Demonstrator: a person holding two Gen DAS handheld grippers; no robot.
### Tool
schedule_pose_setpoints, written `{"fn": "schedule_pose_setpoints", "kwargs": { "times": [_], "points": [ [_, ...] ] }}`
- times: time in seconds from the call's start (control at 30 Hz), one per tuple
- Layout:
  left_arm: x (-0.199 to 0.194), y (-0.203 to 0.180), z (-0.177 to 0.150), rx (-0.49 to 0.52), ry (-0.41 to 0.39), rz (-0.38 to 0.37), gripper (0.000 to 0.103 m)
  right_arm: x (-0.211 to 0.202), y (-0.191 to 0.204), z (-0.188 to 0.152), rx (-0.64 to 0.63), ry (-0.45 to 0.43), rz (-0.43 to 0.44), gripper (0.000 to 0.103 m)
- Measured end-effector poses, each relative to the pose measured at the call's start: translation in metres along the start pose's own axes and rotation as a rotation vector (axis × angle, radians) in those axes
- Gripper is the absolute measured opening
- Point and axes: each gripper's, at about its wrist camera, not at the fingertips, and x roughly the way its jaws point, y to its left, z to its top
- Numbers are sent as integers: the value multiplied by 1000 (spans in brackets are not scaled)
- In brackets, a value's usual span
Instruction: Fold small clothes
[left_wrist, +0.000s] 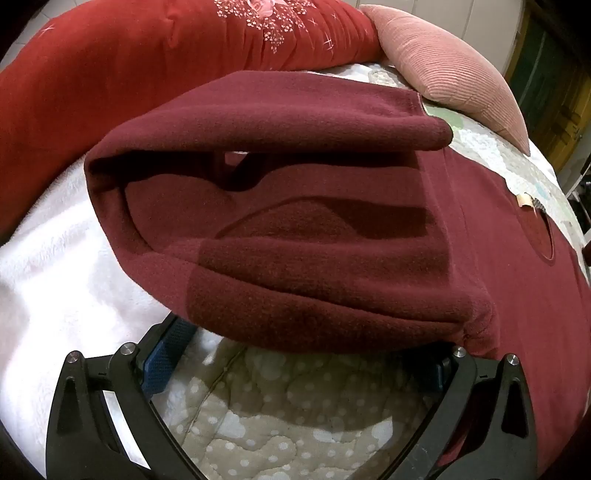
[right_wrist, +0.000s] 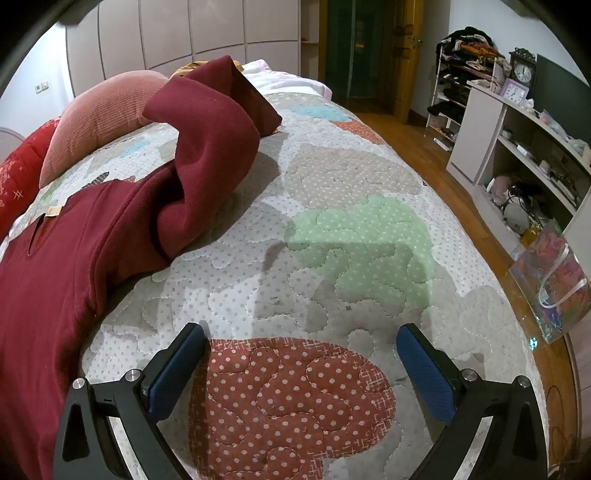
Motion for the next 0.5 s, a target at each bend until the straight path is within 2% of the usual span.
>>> {"fn": "schedule_pose_setpoints", "kwargs": {
  "times": [0.5],
  "points": [
    [-1,-2,0,-2,7,2,102,0,0,0,0,0,0,103]
  ]
}}
